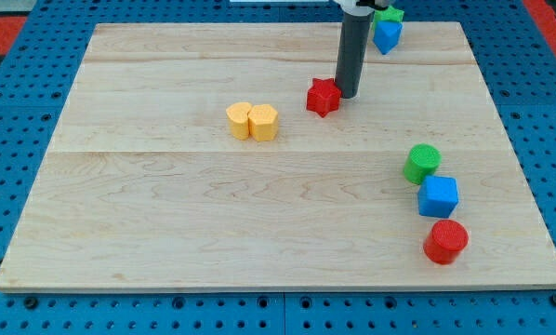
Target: Move the red star closer to the yellow heart
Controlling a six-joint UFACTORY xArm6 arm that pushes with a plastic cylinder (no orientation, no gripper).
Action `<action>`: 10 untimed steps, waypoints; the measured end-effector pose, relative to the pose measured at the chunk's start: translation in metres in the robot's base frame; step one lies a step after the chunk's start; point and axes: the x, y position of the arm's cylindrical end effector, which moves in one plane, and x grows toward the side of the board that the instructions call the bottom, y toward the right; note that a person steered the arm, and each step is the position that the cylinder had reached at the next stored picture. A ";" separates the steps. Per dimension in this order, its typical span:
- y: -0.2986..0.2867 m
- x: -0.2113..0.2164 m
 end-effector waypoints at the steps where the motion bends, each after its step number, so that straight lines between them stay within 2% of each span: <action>1: -0.003 0.005; 3: -0.041 0.007; 10: -0.101 0.004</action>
